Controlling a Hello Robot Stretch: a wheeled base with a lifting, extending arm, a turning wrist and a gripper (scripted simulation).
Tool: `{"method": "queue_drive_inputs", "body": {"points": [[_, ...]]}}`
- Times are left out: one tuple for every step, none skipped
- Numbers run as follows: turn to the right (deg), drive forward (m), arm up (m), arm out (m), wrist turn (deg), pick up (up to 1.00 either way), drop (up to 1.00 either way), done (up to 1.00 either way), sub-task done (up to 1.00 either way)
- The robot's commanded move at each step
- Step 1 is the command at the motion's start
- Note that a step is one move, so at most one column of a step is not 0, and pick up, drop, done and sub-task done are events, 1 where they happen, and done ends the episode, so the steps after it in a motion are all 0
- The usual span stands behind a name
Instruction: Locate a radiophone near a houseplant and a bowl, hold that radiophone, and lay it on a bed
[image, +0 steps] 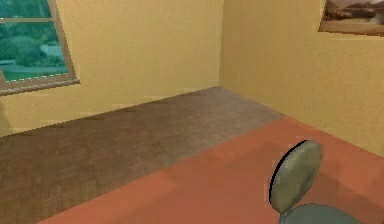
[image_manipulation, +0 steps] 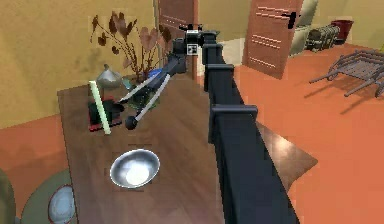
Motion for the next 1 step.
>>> {"method": "queue_drive_inputs", "body": {"points": [[0.0,0.00,0.00,-0.48,0.0,0.00,0.00,0.00,0.00]]}}
